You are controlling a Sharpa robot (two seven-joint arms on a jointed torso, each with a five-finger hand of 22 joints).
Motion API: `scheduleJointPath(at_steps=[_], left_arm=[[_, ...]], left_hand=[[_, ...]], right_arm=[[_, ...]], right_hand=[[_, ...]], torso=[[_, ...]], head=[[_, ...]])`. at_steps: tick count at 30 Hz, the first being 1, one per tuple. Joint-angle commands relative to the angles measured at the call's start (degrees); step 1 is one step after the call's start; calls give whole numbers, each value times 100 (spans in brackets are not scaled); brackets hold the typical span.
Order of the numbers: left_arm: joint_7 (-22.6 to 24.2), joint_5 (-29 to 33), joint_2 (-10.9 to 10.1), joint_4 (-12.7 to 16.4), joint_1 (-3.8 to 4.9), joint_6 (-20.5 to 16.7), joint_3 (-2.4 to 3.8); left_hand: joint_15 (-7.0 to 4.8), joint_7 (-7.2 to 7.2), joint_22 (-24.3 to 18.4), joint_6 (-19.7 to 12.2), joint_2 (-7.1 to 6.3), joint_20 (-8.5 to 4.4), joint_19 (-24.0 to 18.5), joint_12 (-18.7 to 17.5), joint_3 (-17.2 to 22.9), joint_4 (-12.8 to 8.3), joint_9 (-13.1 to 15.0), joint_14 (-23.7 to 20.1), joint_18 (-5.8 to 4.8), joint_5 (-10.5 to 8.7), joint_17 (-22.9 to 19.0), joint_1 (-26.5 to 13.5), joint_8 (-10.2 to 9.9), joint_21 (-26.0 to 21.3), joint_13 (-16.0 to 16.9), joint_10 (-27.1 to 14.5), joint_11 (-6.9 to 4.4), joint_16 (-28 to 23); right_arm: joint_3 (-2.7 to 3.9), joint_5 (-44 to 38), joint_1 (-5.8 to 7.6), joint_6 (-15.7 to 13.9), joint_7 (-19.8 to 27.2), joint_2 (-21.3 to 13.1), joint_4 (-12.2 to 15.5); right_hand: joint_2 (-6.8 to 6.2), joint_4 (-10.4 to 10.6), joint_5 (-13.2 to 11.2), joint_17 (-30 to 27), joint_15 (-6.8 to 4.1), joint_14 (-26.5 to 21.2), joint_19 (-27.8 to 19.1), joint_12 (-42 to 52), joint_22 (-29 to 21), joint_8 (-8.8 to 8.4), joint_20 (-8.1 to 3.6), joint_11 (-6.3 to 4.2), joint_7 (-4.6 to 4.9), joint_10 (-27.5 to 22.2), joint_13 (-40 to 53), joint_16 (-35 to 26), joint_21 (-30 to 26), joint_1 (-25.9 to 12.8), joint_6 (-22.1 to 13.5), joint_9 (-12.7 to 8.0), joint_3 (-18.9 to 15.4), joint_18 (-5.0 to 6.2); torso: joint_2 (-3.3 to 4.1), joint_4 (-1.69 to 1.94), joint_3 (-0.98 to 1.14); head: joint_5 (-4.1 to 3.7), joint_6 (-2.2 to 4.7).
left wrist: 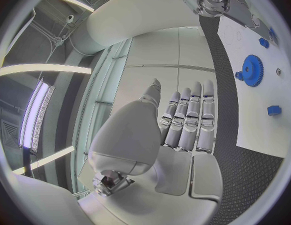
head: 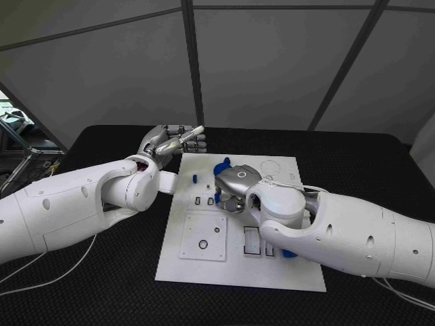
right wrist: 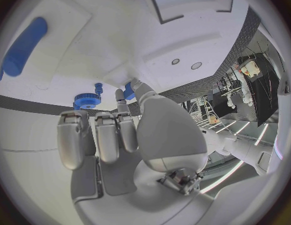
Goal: Assemble the parts on the task board
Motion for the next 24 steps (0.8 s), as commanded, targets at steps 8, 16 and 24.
scheduleJointPath(at_steps=[8,16,24], left_arm=[[-9,-22,11,-3,11,65,6],[-10,-22,14,-7,11,68,5],[-12,-22,14,-8,11,67,5]], left_hand=[[13,35,6,2,28,5,-52,-36,0,-24,-2,-8,-86,-20,6,-34,-28,31,4,15,30,-39],[14,36,7,2,25,6,-59,-38,-3,-23,-2,-9,-86,-22,8,-50,-31,33,4,14,31,-44],[14,36,7,2,25,6,-59,-38,-3,-23,-2,-9,-86,-22,8,-50,-31,33,4,14,31,-44]], right_arm=[[-2,-39,5,25,-20,8,3],[-2,-39,5,29,-30,12,-1],[-2,-39,5,25,-35,18,0]], right_hand=[[-51,32,-2,1505,-37,595,522,-30,1412,-97,-42,-40,8,362,1223,29,12,-81,-134,-16,-1,-108],[-72,36,-1,1490,-20,592,514,-54,1400,-132,-33,-25,30,339,1198,22,5,-101,-191,-23,-2,-105],[-94,51,-41,1485,7,591,513,-82,1397,-166,-13,1,60,313,1171,20,3,-137,-255,-27,-12,-104]], torso=[[-3,-1,1],[-2,2,0],[0,0,0]], head=[[-6,-10],[-10,-8],[-10,-19]])
